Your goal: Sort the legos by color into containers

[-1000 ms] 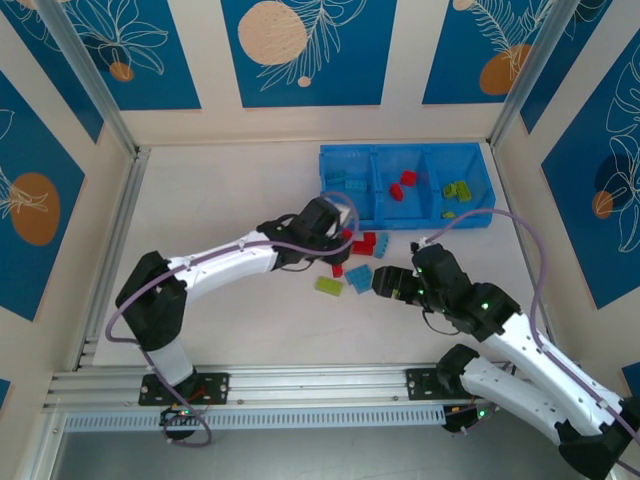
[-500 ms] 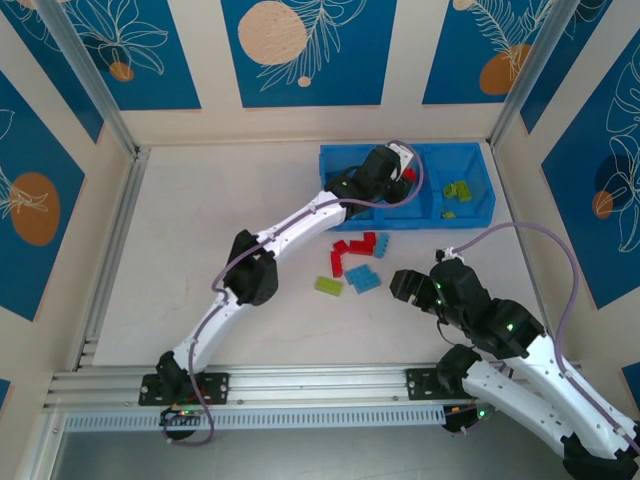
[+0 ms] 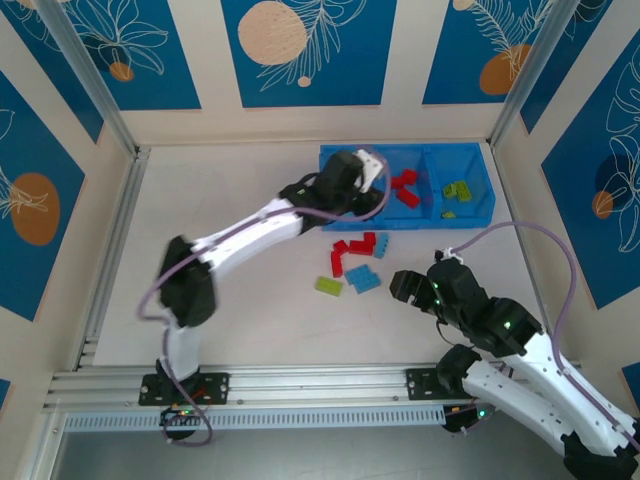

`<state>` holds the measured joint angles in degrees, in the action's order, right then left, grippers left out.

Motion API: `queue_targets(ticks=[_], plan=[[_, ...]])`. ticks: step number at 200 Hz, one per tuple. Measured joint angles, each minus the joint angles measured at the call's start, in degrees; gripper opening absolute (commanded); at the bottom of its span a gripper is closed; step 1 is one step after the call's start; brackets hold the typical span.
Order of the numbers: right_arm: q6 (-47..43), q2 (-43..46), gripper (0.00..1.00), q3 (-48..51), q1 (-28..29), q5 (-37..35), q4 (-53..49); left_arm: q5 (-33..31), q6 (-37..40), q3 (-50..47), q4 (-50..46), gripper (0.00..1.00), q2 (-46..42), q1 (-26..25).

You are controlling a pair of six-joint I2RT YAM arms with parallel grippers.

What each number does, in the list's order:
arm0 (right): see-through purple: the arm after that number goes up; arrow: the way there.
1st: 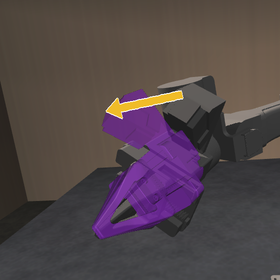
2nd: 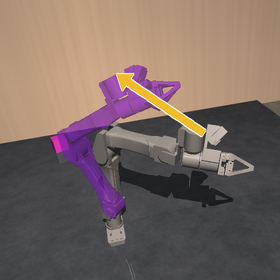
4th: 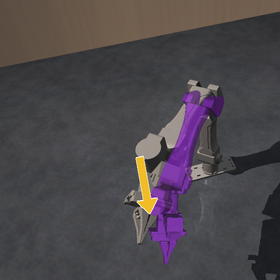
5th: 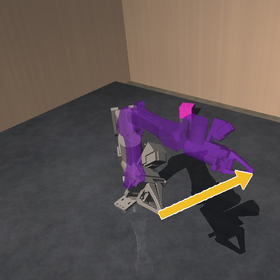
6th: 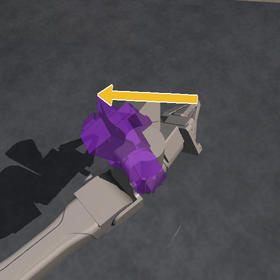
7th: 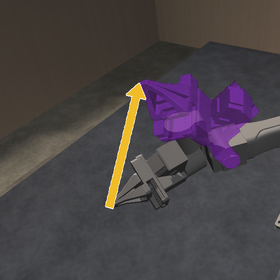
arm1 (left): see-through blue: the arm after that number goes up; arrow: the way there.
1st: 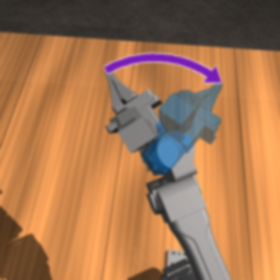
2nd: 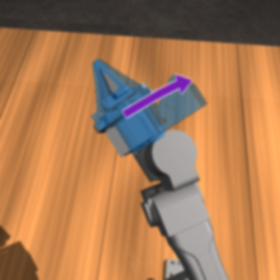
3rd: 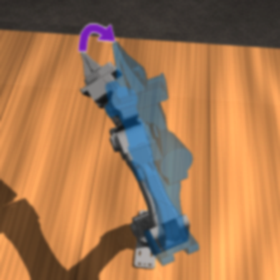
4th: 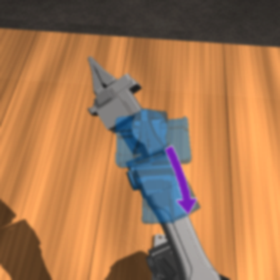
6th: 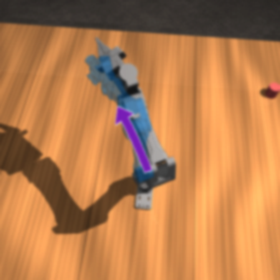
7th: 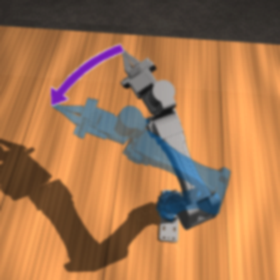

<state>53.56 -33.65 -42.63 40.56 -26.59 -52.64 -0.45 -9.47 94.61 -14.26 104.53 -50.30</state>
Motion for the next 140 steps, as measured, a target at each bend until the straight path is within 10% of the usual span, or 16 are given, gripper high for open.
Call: queue_targets(ticks=[49, 140], plan=[[-2.82, -18.97, 0.87, -2.12, -1.57, 2.43, 4.17, -0.09, 3.21, -38.10, 13.73, 0.56, -34.64, -7.19], [-10.64, -51.84, 0.64, -10.67, -18.56, 12.50, 23.91, -9.44, 12.98, -67.65, 16.81, 0.87, -51.71, -7.02]])
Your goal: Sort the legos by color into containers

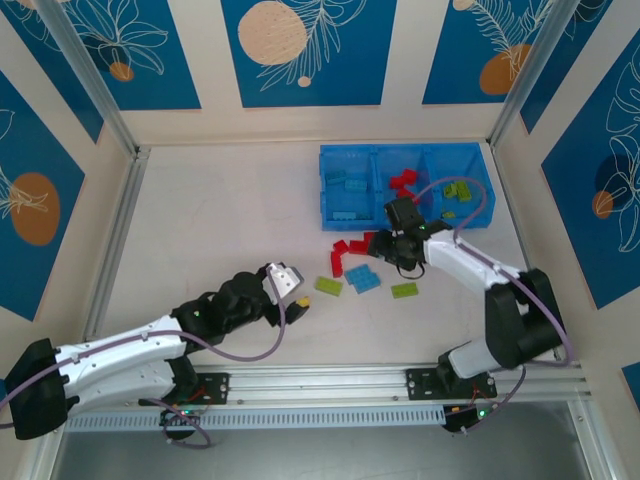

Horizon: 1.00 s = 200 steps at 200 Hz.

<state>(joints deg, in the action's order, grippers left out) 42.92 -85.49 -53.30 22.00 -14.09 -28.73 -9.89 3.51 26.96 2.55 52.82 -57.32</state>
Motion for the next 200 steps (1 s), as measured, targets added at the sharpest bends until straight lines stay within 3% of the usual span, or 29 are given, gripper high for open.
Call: queue_targets(ticks=[40, 60, 121, 168, 200], plan=[[-1.51, -6.69, 0.58, -2.05, -2.69, 1.09, 3.43, -0.70, 0.46, -0.02, 2.21, 0.99, -0.72, 0.09], [-2.27, -9.29, 0.55, -2.60, -3.39, 1.51, 4.48, -0.74, 0.52, -0.04, 2.69, 1.00, -1.68, 0.09], [-2.60, -10.40, 0.28, -0.72, -3.89, 2.10, 6.58, -0.96, 0.52, -0.04, 3.04, 1.00, -2.08, 0.09], [-2.51, 1.14, 0.25, 4.00, -3.15, 0.81, 4.52, -1.20, 0.52, -0.04, 3.06, 1.00, -1.88, 0.09], [-3.21, 13.22, 0.24, 1.36, 5.75, -4.11, 0.07, -2.49, 0.48, -0.72, 3.19, 1.00, -3.32, 0.09]])
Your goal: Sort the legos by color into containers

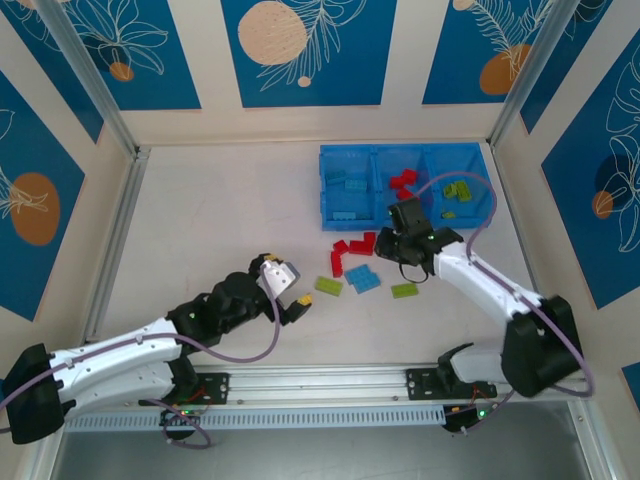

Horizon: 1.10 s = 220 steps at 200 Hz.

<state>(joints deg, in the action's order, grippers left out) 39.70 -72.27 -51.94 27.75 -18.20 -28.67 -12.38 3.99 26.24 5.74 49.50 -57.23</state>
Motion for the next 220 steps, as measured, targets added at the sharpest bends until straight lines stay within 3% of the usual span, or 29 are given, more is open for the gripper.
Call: queue_targets(ticks=[15, 35, 83, 113, 146, 176, 220], plan=[[-1.51, 0.76, 0.24, -5.16, 4.46, -1.31, -1.03, -0.87, -0.22, -0.48, 0.50, 1.00, -1.22, 0.00], [-4.15, -5.77, 0.24, -15.61, 6.49, -3.61, -1.51, -1.99, -0.42, -0.61, 0.98, 1.00, -2.21, 0.00], [-9.84, -37.83, 0.26, -44.87, 1.46, -5.44, -4.42, -4.33, -0.39, -1.20, 1.11, 1.00, -2.93, 0.00], [-12.28, -55.19, 0.43, -64.39, -1.49, -5.29, -11.23, -5.68, -0.37, -1.70, 1.11, 1.00, -3.69, 0.00], [-13.75, -61.72, 0.52, -76.81, -3.15, -4.28, -18.69, -5.92, -0.37, -1.77, 1.11, 1.00, -3.67, 0.00], [-13.86, -56.54, 0.54, -73.42, -2.84, -3.50, -19.87, -5.92, -0.39, -1.77, 1.16, 1.00, -3.58, 0.00], [-10.91, -23.91, 0.63, -36.96, 1.97, -3.15, -12.94, -5.88, -0.39, -1.77, 1.90, 1.00, -2.80, 0.00]])
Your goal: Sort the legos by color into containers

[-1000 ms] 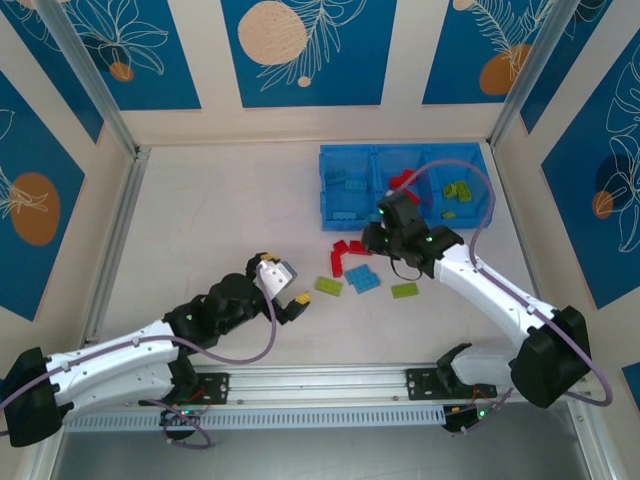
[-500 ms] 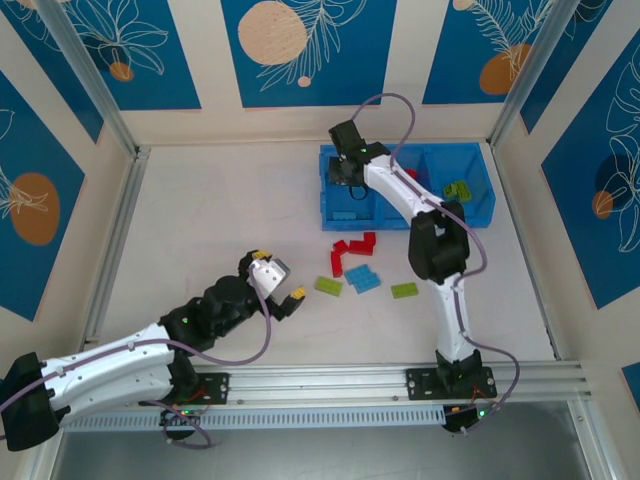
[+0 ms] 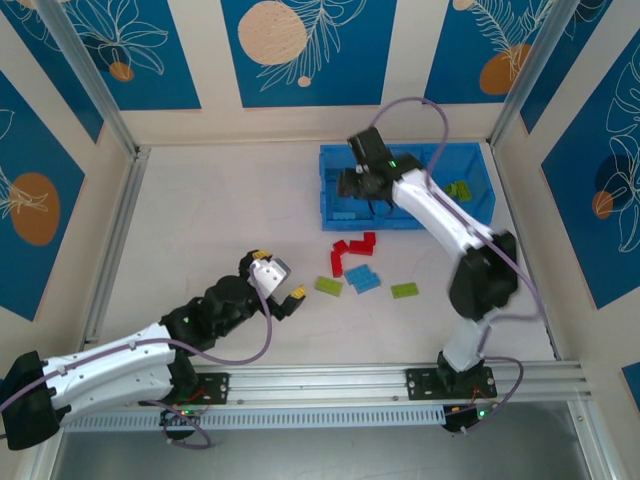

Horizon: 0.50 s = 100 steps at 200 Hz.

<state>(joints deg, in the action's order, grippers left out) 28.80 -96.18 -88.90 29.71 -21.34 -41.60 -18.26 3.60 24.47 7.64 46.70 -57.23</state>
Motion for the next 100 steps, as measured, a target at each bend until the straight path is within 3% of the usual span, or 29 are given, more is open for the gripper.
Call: queue_targets(ticks=[26, 47, 72, 100], plan=[[6.27, 20.09, 0.69, 19.74, 6.38, -3.76, 2.99, 0.13, -0.02, 0.00, 0.33, 1.00, 0.79, 0.00], [14.53, 29.75, 0.73, 32.79, 7.52, -7.08, 1.11, 0.24, -0.02, 0.00, 0.52, 1.00, 1.36, 0.00], [27.12, 33.24, 0.75, 43.34, 6.27, -9.53, -4.96, 0.50, -0.04, 0.00, 0.55, 1.00, 2.45, 0.00], [37.88, 33.07, 0.77, 47.45, 3.72, -8.94, -9.38, 0.74, -0.02, 0.00, 0.55, 1.00, 4.07, 0.00]])
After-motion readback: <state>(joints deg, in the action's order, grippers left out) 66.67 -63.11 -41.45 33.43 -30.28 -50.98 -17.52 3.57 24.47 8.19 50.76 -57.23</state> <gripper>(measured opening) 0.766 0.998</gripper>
